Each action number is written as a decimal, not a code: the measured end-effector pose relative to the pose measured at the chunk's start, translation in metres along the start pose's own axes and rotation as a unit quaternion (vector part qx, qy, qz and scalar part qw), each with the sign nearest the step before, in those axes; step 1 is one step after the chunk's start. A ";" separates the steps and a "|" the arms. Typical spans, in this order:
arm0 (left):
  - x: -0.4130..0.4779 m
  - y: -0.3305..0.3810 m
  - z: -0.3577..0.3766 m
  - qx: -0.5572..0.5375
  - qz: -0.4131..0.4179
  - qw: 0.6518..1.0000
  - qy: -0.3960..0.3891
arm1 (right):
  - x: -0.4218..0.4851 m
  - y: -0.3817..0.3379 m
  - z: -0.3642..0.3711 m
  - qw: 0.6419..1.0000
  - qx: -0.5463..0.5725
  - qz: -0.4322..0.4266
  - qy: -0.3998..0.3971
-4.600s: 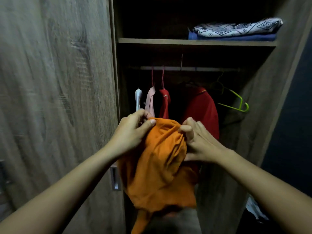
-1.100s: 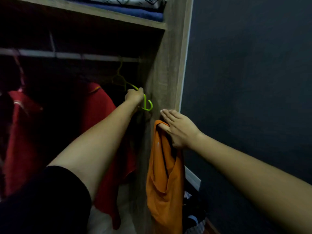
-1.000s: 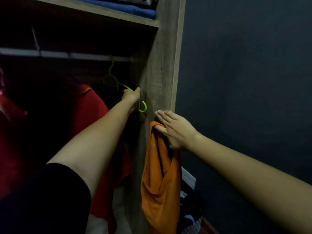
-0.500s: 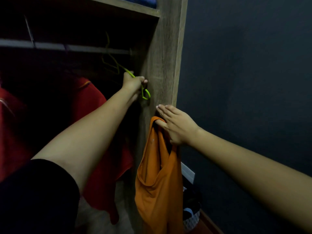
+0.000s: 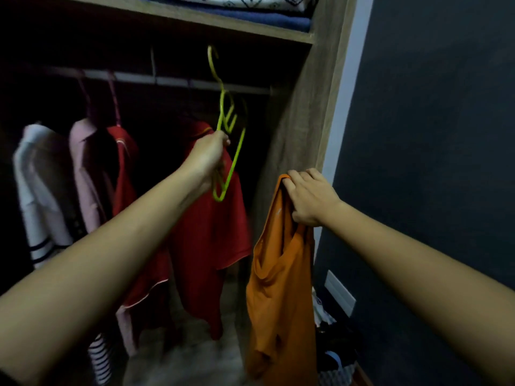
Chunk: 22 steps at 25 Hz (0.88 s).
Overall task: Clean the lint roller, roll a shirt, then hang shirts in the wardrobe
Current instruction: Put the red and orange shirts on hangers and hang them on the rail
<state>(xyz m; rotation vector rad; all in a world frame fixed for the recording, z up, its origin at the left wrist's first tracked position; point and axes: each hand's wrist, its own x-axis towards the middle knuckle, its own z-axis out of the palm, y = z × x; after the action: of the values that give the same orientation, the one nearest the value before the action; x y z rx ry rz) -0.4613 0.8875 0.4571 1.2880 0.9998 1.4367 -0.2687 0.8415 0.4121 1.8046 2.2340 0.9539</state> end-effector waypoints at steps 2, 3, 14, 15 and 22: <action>-0.014 -0.007 -0.033 0.103 0.035 0.993 0.036 | 0.003 -0.003 -0.002 1.000 0.022 0.010 0.012; -0.024 -0.011 -0.051 0.173 0.060 0.981 0.064 | 0.004 -0.004 -0.003 0.999 0.032 0.015 0.014; -0.143 -0.047 -0.257 0.195 0.076 0.977 0.041 | 0.006 -0.022 -0.010 0.928 0.357 0.099 -0.037; -0.146 -0.046 -0.259 0.199 0.068 0.977 0.020 | 0.007 -0.024 -0.013 0.921 0.377 0.095 -0.035; -0.146 -0.030 -0.208 0.201 0.081 0.970 -0.110 | -0.011 -0.068 -0.086 0.910 0.404 -0.079 0.055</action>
<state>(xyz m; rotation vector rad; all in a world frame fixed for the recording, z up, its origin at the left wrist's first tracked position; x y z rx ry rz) -0.6620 0.7554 0.3696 1.8191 1.0874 1.2097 -0.3621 0.7912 0.4417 1.7752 3.0764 0.0612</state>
